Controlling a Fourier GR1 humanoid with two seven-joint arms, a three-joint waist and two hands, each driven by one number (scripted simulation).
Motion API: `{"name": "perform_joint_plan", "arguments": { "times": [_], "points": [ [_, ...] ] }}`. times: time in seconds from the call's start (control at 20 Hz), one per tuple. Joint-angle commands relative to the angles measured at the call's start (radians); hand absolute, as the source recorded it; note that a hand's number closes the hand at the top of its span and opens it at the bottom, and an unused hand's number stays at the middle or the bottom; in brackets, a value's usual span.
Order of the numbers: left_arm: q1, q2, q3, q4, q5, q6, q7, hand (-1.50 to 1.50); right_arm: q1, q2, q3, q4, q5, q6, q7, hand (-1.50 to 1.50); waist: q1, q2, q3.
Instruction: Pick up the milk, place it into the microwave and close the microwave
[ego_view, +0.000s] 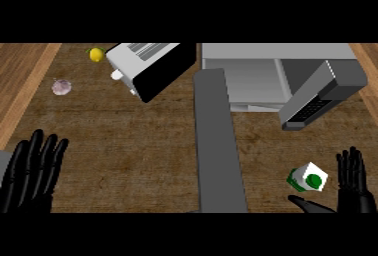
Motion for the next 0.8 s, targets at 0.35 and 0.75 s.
{"name": "perform_joint_plan", "arguments": {
  "times": [0.35, 0.75],
  "points": [
    [-0.012, 0.004, 0.01, -0.022, 0.029, -0.007, 0.048, -1.5, -0.172, -0.105, -0.105, 0.473, -0.057, 0.095, -0.255, -1.5, 0.003, 0.001, 0.0],
    [0.032, -0.012, -0.04, -0.051, -0.037, 0.001, 0.019, -1.5, -0.263, -0.129, -0.121, 0.769, -0.047, 0.087, -0.447, -1.5, 0.003, 0.001, 0.0]
  ]
}}
